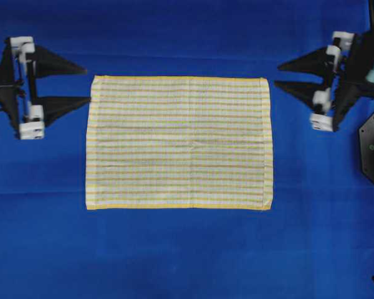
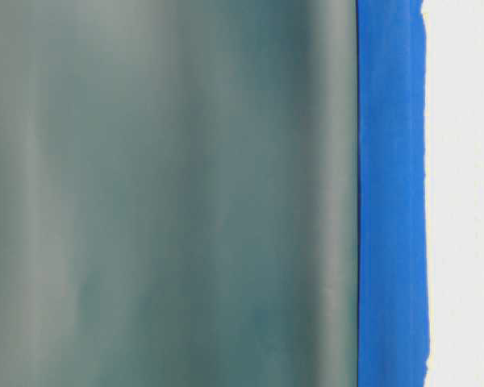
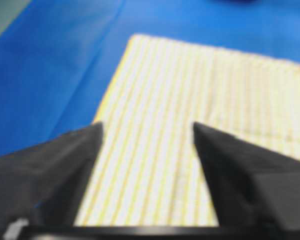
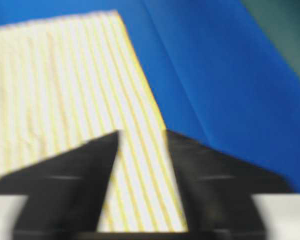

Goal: Fold the yellow towel.
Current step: 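Move both grippers to the towel's top corners and pinch them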

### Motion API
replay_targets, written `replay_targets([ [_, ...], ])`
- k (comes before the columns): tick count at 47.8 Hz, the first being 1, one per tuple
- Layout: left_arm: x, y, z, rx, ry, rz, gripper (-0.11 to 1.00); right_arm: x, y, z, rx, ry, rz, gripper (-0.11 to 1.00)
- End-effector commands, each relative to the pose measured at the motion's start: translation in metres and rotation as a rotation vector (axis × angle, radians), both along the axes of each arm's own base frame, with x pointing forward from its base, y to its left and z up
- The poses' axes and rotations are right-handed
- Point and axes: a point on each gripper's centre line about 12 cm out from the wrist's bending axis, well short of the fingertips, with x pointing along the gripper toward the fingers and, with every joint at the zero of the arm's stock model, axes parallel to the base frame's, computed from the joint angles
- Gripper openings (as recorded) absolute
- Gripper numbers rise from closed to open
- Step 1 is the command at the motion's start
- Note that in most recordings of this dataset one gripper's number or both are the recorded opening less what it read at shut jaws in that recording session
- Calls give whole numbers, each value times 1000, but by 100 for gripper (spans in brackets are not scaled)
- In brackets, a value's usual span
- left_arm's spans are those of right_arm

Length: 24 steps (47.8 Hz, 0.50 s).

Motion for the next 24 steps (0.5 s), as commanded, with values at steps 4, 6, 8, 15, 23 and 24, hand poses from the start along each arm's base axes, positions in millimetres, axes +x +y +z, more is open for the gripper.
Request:
replay_targets([
  [4, 4, 17, -28, -13, 59, 67, 75, 3, -16, -24, 22, 49, -69, 75],
  [6, 4, 21, -39, -18, 84, 82, 71, 3, -20, -31, 31, 61, -91, 74],
  [8, 4, 25, -47, -22, 98, 98, 70, 3, -24, -39, 39, 76, -112, 71],
  [15, 6, 39, -75, -34, 147, 152, 70, 4, -38, -67, 67, 131, -182, 67],
  [23, 14, 49, -103, -53, 220, 175, 70, 12, -45, -87, 83, 177, -202, 66],
  [24, 15, 50, -107, -58, 233, 179, 70, 13, -46, -91, 88, 187, -206, 66],
])
